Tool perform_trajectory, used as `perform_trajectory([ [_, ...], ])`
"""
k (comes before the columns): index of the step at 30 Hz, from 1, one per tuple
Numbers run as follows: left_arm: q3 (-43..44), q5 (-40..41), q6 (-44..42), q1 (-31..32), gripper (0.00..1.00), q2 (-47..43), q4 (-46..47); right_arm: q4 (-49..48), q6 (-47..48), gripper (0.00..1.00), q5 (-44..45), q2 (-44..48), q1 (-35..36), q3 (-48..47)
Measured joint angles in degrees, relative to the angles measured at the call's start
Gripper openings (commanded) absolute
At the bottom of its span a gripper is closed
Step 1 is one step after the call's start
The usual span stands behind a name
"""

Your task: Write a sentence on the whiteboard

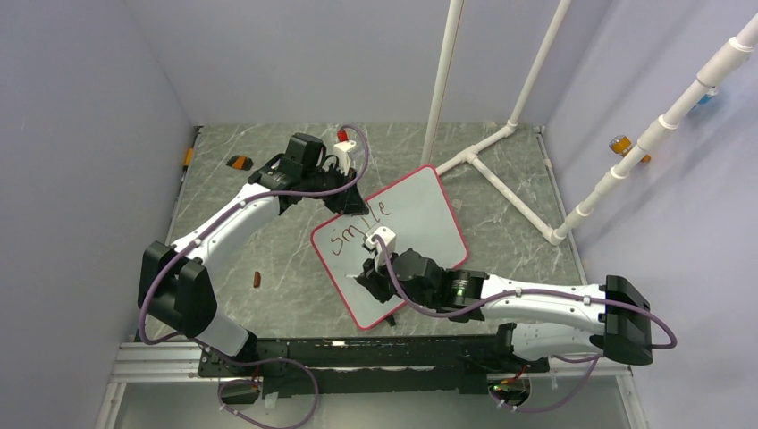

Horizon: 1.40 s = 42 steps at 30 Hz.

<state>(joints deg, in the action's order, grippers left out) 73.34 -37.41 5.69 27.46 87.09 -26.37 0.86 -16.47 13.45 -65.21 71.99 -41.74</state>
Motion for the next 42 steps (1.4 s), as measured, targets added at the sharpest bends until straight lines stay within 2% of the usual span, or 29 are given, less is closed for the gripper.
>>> perform_trajectory([
  [26,0.0,-0.02,0.0,0.0,0.0,-0.02,0.02,4.07,-2.67,0.0,4.11,0.26,2.21,0.17],
  [42,0.0,-0.02,-0.02,0.0,0.0,-0.02,0.02,4.72,-2.32,0.0,1.33,-0.15,2.49,0.55],
])
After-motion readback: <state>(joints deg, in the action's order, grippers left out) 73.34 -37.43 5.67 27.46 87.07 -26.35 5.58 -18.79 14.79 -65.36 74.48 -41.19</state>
